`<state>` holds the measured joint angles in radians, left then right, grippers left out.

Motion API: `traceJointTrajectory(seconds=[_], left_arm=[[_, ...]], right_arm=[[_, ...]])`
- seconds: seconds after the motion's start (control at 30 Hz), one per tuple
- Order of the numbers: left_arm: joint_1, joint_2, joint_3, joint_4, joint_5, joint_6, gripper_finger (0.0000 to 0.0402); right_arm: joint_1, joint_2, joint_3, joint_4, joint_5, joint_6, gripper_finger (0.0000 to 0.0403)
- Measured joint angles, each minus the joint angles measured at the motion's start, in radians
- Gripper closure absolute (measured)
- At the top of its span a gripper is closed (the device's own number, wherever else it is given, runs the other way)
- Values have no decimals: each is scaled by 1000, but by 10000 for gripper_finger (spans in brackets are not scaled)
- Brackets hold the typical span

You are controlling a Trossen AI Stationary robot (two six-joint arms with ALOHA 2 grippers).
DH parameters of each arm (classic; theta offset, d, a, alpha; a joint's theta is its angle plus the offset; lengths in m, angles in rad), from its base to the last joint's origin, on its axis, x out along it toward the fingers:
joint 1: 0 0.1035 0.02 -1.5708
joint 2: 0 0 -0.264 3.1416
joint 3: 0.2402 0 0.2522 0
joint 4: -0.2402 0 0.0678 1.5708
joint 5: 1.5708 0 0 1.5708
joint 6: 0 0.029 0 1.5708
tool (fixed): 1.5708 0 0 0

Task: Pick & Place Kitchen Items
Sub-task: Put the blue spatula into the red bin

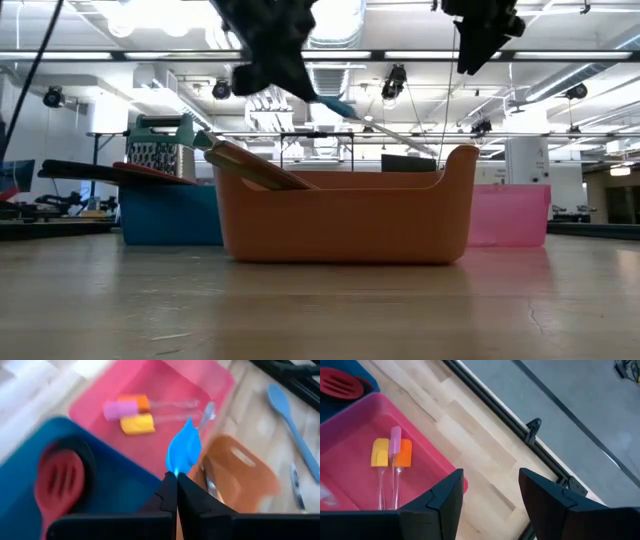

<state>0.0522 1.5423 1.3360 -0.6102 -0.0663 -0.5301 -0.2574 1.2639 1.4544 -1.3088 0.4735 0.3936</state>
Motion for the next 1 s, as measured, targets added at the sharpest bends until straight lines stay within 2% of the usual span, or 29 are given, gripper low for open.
traceJointTrajectory(seconds=[0.23,0.47,0.7,1.0], left_arm=[[153,148,86,72,139,175,401],[190,330,206,52,256,264,401],[197,450,297,40,289,296,401],[235,521,295,-37,296,312,401]], right_arm=[[-32,-54,0,-2,28,33,216],[-99,-95,0,-1,28,41,216],[-133,-103,0,4,27,25,216],[-133,-103,0,6,27,21,216]])
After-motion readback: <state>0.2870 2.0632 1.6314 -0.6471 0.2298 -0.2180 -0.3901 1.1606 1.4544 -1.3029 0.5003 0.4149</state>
